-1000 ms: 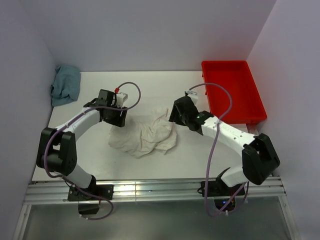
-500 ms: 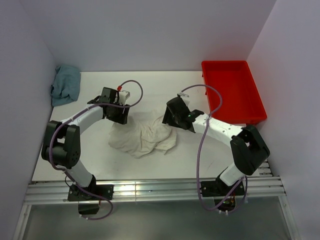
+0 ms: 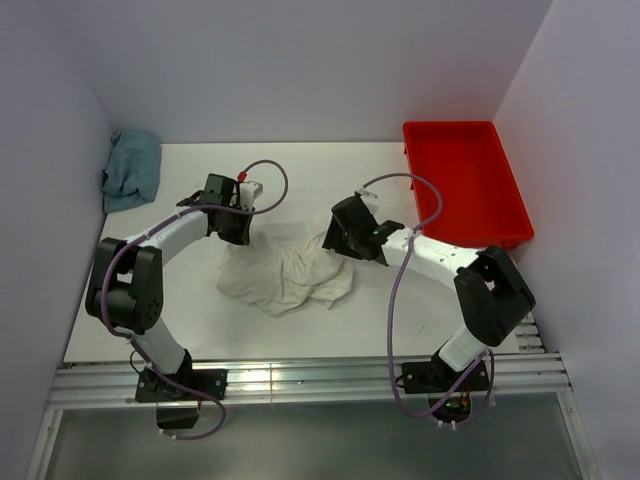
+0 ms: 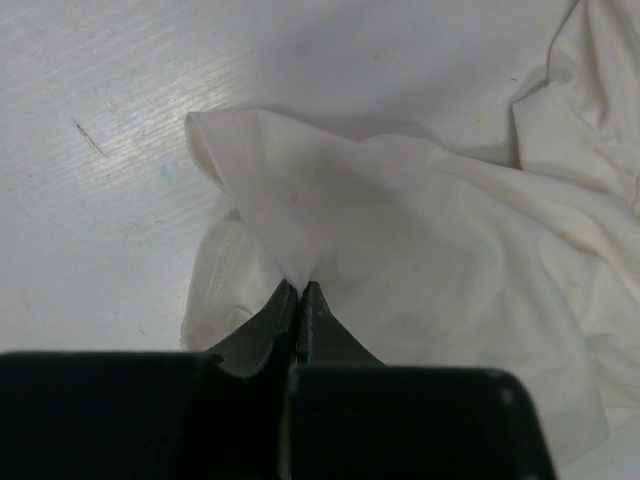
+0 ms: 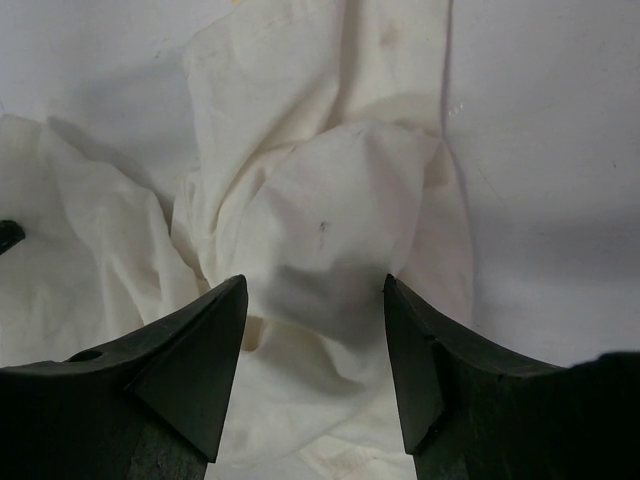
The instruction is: Roll the t-shirts
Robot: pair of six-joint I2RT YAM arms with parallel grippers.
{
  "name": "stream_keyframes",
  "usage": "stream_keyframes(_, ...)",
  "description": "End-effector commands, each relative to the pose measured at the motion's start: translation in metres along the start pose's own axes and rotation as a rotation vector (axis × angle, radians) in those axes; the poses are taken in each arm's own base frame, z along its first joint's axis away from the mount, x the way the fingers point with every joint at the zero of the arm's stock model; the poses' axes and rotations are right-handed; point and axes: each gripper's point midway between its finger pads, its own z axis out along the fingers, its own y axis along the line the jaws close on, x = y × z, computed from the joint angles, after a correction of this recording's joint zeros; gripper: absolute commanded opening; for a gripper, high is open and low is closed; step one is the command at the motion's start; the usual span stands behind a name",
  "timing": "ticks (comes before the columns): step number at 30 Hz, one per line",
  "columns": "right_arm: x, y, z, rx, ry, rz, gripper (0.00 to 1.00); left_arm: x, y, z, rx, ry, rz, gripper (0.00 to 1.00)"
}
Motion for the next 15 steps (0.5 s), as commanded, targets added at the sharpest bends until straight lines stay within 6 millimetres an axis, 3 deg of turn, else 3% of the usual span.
stream_keyframes(1,-0.009,0.001,-0.005,-0.010,-0.034,0.034,0.64,-0.018,-0.007,-0.007,0.028,-0.045,0.019,0.00)
stream_keyframes(10,-0.005,-0.013,0.005,0.005,-0.011,0.081,0.65,-0.024,-0.002,-0.024,-0.020,-0.076,0.025,0.00)
stream_keyframes(14,-0.012,-0.005,0.009,-0.047,-0.001,0.102,0.56,-0.029,-0.002,-0.034,-0.032,-0.096,0.024,0.00)
stream_keyframes(15,-0.013,-0.002,0.009,-0.054,0.001,0.099,0.49,-0.031,-0.002,-0.036,-0.034,-0.103,0.024,0.00)
